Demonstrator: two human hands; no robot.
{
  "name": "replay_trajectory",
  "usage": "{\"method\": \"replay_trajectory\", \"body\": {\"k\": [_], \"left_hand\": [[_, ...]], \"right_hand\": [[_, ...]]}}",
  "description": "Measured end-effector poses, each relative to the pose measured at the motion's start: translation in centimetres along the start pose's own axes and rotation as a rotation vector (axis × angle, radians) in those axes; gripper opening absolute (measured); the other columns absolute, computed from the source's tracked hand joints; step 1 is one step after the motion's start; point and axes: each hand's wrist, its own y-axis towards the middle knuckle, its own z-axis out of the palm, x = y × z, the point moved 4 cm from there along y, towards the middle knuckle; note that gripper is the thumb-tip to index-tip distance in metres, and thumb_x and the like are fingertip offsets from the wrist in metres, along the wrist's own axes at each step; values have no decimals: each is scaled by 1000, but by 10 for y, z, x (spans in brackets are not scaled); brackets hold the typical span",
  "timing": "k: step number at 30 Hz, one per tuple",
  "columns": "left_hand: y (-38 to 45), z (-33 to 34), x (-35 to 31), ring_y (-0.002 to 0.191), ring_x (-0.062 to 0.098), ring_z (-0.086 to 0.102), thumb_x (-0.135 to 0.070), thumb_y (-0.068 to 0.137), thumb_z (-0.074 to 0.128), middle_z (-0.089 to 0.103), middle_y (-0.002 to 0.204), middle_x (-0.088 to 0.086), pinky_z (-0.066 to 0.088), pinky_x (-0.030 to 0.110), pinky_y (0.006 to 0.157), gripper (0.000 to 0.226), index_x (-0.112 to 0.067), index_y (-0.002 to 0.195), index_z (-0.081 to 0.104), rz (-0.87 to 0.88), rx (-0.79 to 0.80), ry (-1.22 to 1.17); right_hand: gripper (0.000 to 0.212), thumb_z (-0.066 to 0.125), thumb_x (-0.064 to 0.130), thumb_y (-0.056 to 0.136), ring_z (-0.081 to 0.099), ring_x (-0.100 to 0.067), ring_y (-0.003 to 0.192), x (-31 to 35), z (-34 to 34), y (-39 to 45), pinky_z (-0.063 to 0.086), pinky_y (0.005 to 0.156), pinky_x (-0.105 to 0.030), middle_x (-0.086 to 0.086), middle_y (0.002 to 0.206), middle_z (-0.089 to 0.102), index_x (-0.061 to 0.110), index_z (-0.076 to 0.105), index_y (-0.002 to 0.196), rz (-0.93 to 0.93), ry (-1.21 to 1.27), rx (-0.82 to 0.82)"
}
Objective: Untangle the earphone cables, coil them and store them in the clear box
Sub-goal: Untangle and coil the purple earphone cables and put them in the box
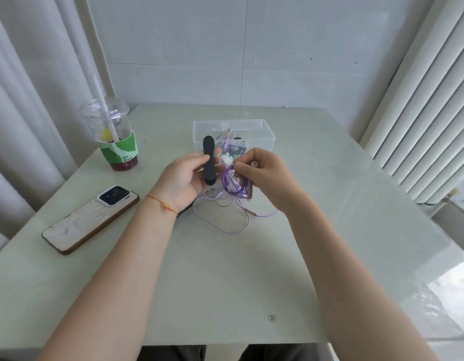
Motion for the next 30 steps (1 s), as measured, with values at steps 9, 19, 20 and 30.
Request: {"method": "replay_trajectory", "body": {"k": [9, 19, 20, 30], "left_hand": [[-3, 7, 10, 63, 17, 69, -9, 92, 60, 73, 74, 5, 56, 25, 60, 11, -6, 94, 70, 91, -87, 165], [0, 11, 12, 79, 26, 69, -21, 72, 80, 61, 113, 14, 58, 34, 60, 28, -34, 92, 66, 325, -201, 510], [0, 12, 13, 76, 26, 71, -20, 74, 80, 65, 109, 18, 59, 35, 62, 20, -28, 89, 69, 320, -187, 509], [-5, 21, 22, 79, 24, 70, -10, 88, 68, 73, 94, 16, 58, 28, 67, 22, -5, 109, 70, 194, 75, 579]], "right_hand": [[13, 58, 1, 92, 60, -23, 66, -1, 10, -2, 50, 67, -32, -11, 75, 63, 7, 61, 81, 30, 302, 172], [13, 58, 0, 92, 58, -22, 60, -2, 2, 0, 47, 63, -35, -9, 69, 64, 6, 61, 81, 39, 241, 70], [14, 58, -1, 92, 58, -23, 62, -4, 1, 1, 47, 63, -35, -9, 69, 64, 6, 61, 80, 42, 246, 64], [15, 53, -1, 94, 62, -18, 53, -2, -4, 0, 48, 48, -24, -10, 66, 65, 3, 58, 80, 62, 358, 41]]}}
